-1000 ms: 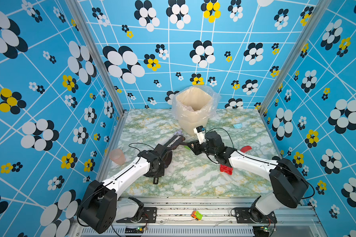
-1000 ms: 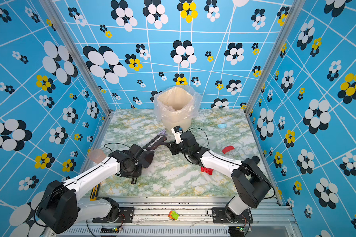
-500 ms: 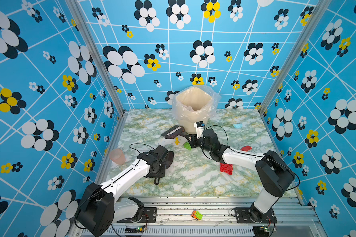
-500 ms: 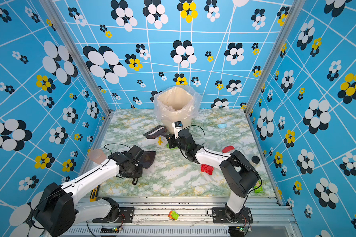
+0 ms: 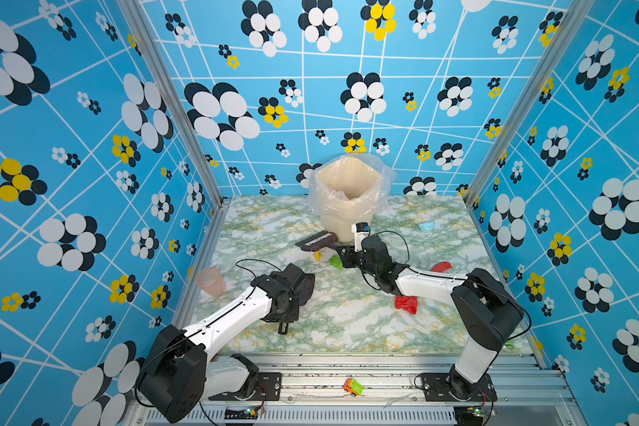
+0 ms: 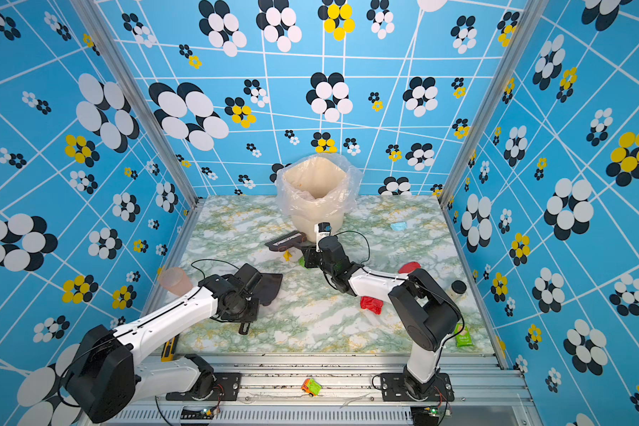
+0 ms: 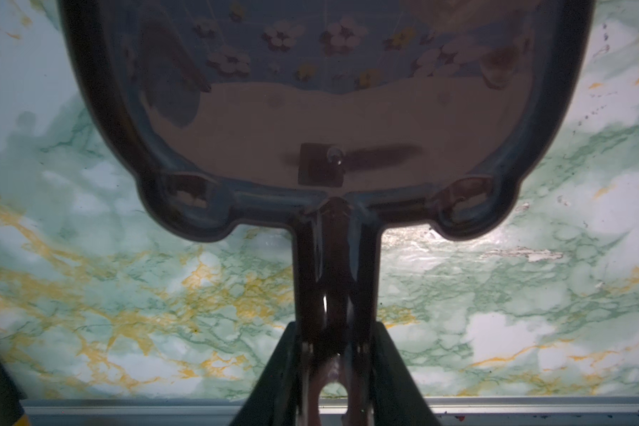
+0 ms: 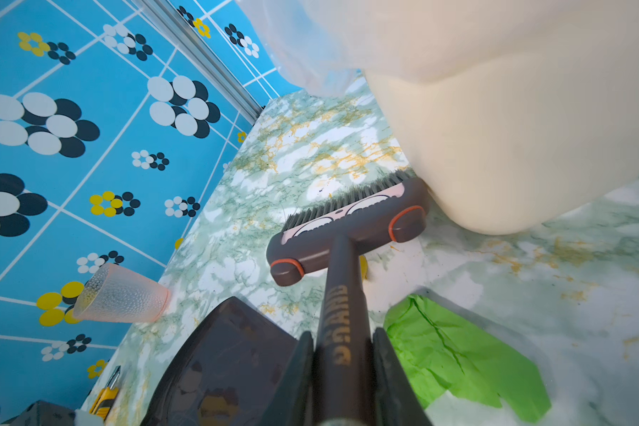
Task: Sweep away the paper scraps from the table
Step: 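Sweep the purple and yellow scraps into the dustpan with the right gripper's brush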
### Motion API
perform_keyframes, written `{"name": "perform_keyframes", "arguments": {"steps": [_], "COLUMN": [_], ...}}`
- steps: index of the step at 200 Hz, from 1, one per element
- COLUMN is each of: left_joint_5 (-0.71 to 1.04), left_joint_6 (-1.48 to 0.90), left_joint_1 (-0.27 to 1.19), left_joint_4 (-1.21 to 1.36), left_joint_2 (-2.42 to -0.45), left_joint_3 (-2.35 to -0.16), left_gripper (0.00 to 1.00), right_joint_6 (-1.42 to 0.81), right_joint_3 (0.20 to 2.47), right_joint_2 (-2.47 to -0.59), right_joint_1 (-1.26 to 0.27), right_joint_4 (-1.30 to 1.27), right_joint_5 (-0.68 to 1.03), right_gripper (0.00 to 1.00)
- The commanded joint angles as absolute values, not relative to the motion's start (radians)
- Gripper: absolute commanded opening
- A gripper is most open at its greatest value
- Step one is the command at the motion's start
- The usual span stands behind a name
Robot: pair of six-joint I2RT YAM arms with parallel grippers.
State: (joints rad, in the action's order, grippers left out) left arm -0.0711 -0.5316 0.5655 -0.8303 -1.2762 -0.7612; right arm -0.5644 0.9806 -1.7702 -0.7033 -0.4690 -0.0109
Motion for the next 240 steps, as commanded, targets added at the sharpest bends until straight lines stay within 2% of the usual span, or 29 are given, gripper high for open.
{"name": "perform_keyframes", "arguments": {"steps": [1, 77, 127, 186, 240], "left_joint_5": [-0.086, -0.089, -0.076, -0.073, -0.073], "left_joint_6": [-0.519, -0.510, -0.489, -0.492, -0.487], "left_joint_1": [0.583, 0.607, 0.618, 0.638, 0.641], "left_joint_4": [-0.830, -0.818, -0.804, -0.790, -0.793], "left_joint_2": [-1.310, -1.354, -1.387, -1.412, -1.415], "left_joint_3": [-0.791, -0.813, -0.837, -0.845, -0.848], "left_gripper": [0.00, 0.00, 0.00, 0.00, 0.00], "right_joint_6": [-0.585, -0.542, -0.466, -0.461, -0.351], "right_joint_3": [0.976, 1.010, 1.188, 1.174, 1.221], "right_joint_2": [-1.733, -1.615, -1.617, -1.573, -1.640], "right_joint_1": [-0.697, -0.698, -0.697, -0.656, -0.650], "right_joint_4": [-0.425, -0.158, 0.086, 0.094, 0.155], "right_joint_5": [0.013, 0.133, 0.308, 0.195, 0.161], "right_gripper": [0.00, 0.00, 0.00, 0.00, 0.00]}}
